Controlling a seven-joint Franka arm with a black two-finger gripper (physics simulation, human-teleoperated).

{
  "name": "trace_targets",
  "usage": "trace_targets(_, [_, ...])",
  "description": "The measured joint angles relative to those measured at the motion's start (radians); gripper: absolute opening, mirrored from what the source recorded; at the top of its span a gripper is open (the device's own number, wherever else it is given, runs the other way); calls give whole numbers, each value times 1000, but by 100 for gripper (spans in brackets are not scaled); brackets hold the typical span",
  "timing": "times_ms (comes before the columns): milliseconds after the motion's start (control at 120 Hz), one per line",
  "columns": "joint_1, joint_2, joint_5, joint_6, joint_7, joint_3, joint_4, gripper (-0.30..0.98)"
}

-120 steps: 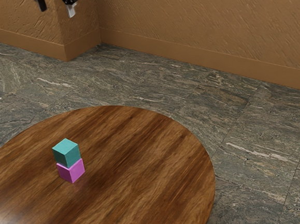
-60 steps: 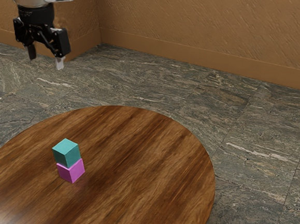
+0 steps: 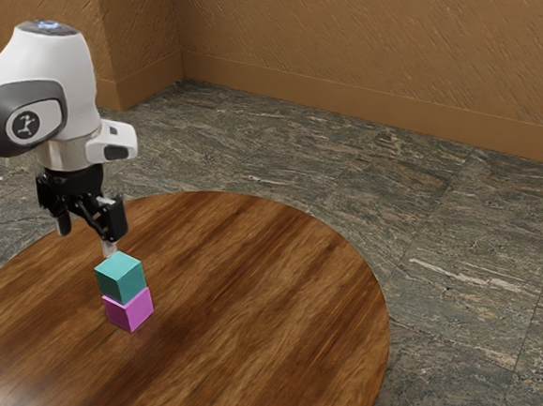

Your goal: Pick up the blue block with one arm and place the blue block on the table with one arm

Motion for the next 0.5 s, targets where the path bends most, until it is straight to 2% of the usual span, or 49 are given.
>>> trace_targets(500, [68, 107, 1, 235, 143, 3, -51, 69])
